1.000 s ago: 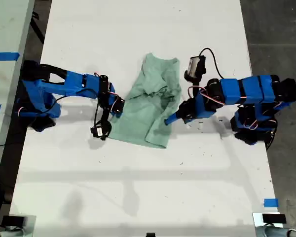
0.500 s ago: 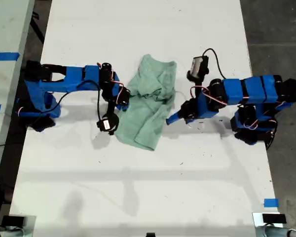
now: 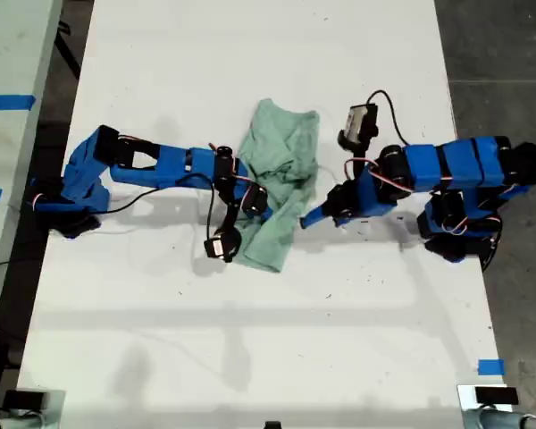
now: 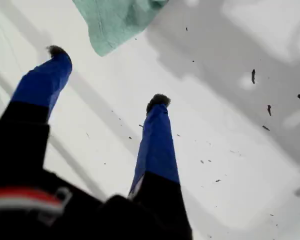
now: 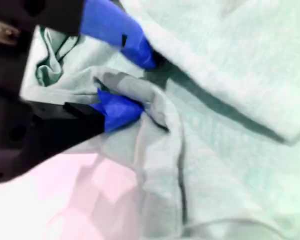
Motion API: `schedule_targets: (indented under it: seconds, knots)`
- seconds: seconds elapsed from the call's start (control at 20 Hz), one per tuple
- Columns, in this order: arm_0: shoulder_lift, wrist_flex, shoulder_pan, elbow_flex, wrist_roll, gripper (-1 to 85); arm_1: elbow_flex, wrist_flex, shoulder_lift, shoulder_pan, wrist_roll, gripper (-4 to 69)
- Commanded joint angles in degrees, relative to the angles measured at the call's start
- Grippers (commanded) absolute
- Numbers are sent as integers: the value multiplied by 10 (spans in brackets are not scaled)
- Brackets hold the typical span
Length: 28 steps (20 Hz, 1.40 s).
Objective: Fold tshirt
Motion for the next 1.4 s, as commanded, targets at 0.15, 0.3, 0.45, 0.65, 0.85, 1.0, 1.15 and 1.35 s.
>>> schedule_targets:
  seconds: [0.15,0.3,0.45,0.65,0.85,1.0,1.15,1.35]
  knots:
    - [74,98,-4,-12,3,206,2,-18,33,-8,7,289]
    - [153,171,-4,-11,13,200,9,-19,33,-8,10,289]
    - [241,250,-4,-2,22,196,17,-24,36,-8,10,289]
    - [338,313,-13,81,25,193,20,-24,41,-9,11,288]
    - [535,184,-20,366,4,180,37,-24,62,-11,19,287]
    - [639,157,-4,509,-40,173,52,-17,82,-14,28,286]
    - [711,120,30,601,-79,168,69,-13,98,-18,36,286]
    - [786,86,66,693,-126,160,99,-10,135,-29,54,285]
